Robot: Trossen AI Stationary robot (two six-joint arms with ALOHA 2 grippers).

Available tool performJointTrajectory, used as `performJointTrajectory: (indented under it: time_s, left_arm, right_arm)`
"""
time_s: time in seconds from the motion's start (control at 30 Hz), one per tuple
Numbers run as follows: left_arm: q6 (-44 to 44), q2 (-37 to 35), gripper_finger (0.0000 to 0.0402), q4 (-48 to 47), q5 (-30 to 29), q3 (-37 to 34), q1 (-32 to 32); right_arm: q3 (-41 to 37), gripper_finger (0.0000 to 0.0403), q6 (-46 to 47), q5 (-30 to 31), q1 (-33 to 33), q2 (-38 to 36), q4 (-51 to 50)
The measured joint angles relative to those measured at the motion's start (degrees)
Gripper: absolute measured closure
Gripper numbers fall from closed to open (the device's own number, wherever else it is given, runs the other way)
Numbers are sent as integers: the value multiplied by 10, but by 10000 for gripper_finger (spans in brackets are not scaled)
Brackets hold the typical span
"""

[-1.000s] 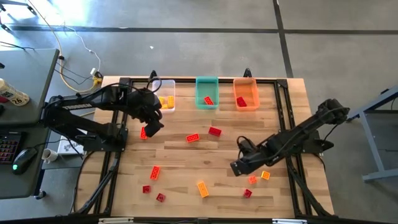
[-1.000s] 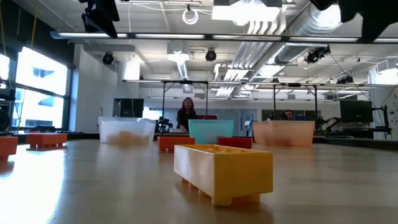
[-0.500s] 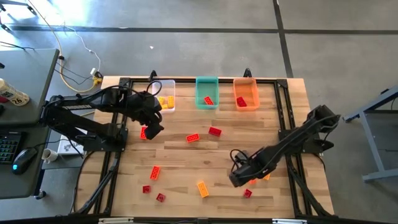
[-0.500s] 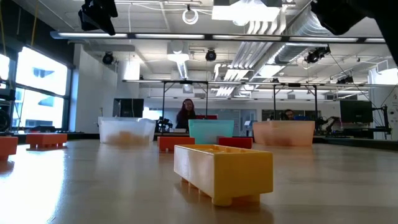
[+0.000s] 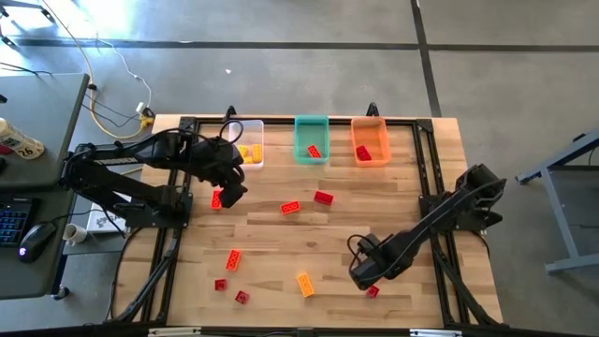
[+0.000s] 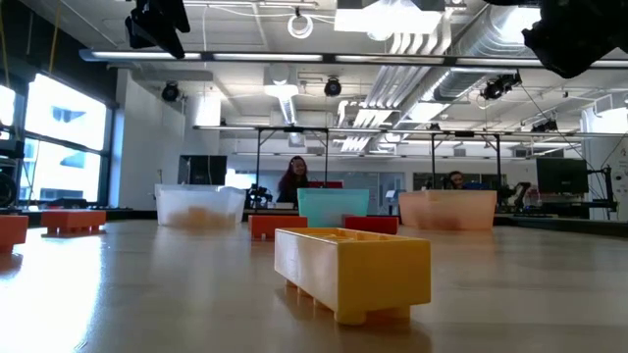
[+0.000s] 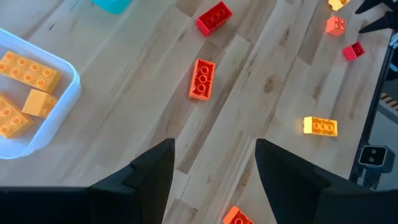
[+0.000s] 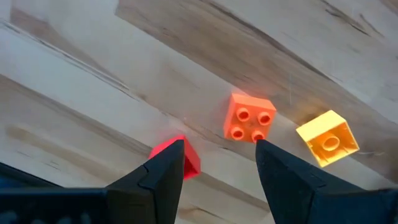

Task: Sort & place blocks by color
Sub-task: Put the orange game piece into the blue bin

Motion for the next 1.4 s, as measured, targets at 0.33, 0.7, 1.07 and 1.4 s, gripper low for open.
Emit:
performJointTrajectory:
  time_s: [0.33,0.7,1.07,1.4]
  left_arm:
    - [0,0,190,0,0,0,0]
    - [0,0,190,0,1,0,0]
    - [0,0,190,0,1,0,0]
    - [-9,0,190,0,1,0,0]
  right_arm:
    - [0,217,18,1,10,3,-30]
    - [0,217,18,-16,12,39,-34]
    - [0,217,18,-24,12,55,-30]
    - [-1,217,21,-15,8,72,-27]
